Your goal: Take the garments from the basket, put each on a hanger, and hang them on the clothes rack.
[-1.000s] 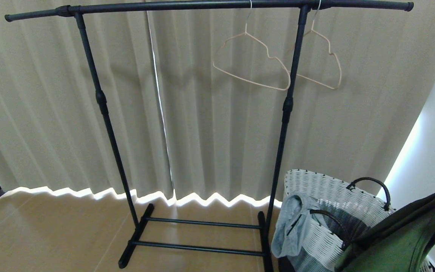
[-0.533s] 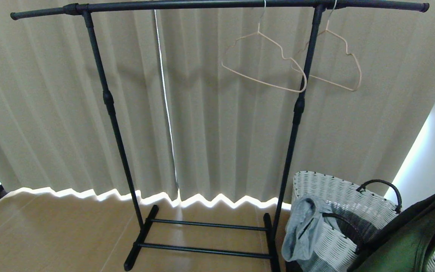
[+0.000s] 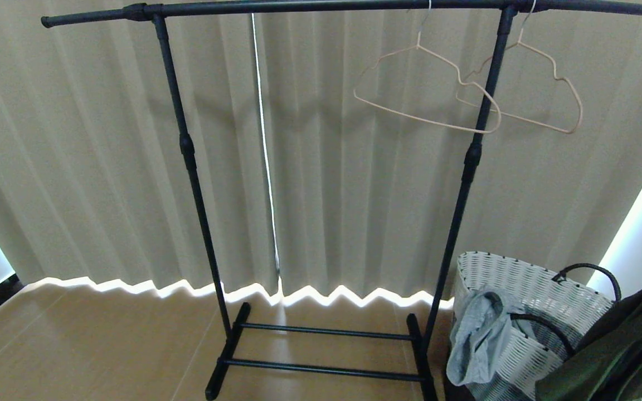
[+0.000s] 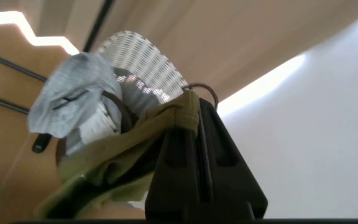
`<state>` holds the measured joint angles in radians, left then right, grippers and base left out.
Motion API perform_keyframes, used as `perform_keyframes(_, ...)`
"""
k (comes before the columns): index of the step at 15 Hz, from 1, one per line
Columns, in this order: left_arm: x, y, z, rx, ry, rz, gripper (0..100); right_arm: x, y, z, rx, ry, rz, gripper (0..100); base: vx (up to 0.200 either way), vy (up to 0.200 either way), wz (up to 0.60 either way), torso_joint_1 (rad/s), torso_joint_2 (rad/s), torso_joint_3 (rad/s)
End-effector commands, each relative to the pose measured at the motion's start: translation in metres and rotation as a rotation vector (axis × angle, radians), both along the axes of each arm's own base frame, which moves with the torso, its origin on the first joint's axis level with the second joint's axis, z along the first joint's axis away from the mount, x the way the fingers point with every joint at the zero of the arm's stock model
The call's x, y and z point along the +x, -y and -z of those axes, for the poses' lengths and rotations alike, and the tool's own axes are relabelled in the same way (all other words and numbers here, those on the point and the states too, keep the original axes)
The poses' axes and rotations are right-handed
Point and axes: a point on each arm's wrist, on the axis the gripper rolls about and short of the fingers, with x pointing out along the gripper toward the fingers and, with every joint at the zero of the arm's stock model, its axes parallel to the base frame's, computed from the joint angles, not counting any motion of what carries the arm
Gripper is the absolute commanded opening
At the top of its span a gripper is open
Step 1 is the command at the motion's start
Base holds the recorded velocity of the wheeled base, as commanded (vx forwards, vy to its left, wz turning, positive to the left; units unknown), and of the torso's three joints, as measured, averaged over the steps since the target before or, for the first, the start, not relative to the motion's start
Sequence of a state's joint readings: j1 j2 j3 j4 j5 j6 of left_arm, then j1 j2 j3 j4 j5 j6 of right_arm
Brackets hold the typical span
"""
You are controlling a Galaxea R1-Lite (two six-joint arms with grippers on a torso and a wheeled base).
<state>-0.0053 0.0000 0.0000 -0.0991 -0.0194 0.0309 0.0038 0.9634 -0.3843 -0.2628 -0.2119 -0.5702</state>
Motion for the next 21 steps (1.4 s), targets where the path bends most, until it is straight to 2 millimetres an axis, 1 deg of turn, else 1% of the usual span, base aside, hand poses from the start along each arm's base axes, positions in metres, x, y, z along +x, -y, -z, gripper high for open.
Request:
perform_keyframes(1,0.0,0.0,0.0,0.006,-0.001,0.001,100,0.0,0.0,0.001,0.0,-0.003,-0.001,0,0.0,0.0,0.0,0.0,0.0,0.0)
perform_keyframes(3,0.0,0.0,0.0,0.053,-0.003,-0.002,100,0.0,0.0,0.001,0.0,-0.004,-0.001,0,0.0,0.0,0.0,0.0,0.0,0.0)
perform_keyframes(6,0.0,0.003,0.0,0.085,0.004,0.113,100,0.002,-0.004,0.0,0.001,-0.004,-0.039,0,0.0,0.0,0.0,0.0,0.0,0.0)
perform_keyframes(7,0.0,0.003,0.0,0.089,0.003,0.128,100,0.003,-0.005,-0.002,0.001,0.0,-0.047,0,0.0,0.0,0.0,0.0,0.0,0.0)
perform_keyframes(8,0.0,0.004,0.001,0.134,0.004,0.175,100,0.01,-0.01,-0.008,0.003,0.005,-0.082,0,0.0,0.0,0.0,0.0,0.0,0.0)
perform_keyframes(10,0.002,0.005,0.0,0.174,-0.02,0.212,100,0.016,-0.021,-0.015,0.013,0.019,-0.173,0,0.0,0.0,0.0,0.0,0.0,0.0)
perform_keyframes(11,0.005,0.005,-0.013,0.177,-0.041,0.232,100,0.019,-0.025,-0.018,0.019,0.025,-0.203,0,0.0,0.0,0.0,0.0,0.0,0.0)
perform_keyframes(12,0.014,0.005,-0.043,0.176,-0.068,0.278,100,0.025,-0.034,-0.024,0.043,0.033,-0.253,0,0.0,0.0,0.0,0.0,0.0,0.0)
perform_keyframes(13,0.03,0.007,-0.079,0.175,-0.092,0.334,100,0.031,-0.049,-0.033,0.095,0.048,-0.32,0,0.0,0.0,0.0,0.0,0.0,0.0)
perform_keyframes(14,0.04,0.008,-0.092,0.175,-0.116,0.354,100,0.035,-0.055,-0.036,0.134,0.048,-0.339,0,0.0,0.0,0.0,0.0,0.0,0.0)
perform_keyframes(15,0.064,0.012,-0.115,0.178,-0.166,0.401,100,0.04,-0.066,-0.039,0.223,0.04,-0.363,0,0.0,0.0,0.0,0.0,0.0,0.0)
perform_keyframes(16,0.081,0.016,-0.129,0.179,-0.187,0.443,100,0.042,-0.072,-0.041,0.284,0.035,-0.38,0,0.0,0.0,0.0,0.0,0.0,0.0)
perform_keyframes(17,0.092,0.02,-0.137,0.178,-0.194,0.468,100,0.043,-0.076,-0.043,0.313,0.035,-0.396,0,0.0,0.0,0.0,0.0,0.0,0.0)
perform_keyframes(18,0.111,0.028,-0.148,0.182,-0.197,0.511,100,0.045,-0.08,-0.048,0.353,0.039,-0.425,0,0.0,0.0,0.0,0.0,0.0,0.0)
perform_keyframes(19,0.133,0.042,-0.159,0.19,-0.183,0.568,100,0.046,-0.083,-0.059,0.391,0.064,-0.466,0,0.0,0.0,0.0,0.0,0.0,0.0)
perform_keyframes(20,0.148,0.057,-0.163,0.2,-0.185,0.604,100,0.05,-0.085,-0.065,0.407,0.074,-0.487,0,0.0,0.0,0.0,0.0,0.0,0.0)
perform_keyframes(21,0.16,0.078,-0.164,0.206,-0.197,0.645,100,0.052,-0.087,-0.074,0.429,0.094,-0.506,0,0.0,0.0,0.0,0.0,0.0,0.0)
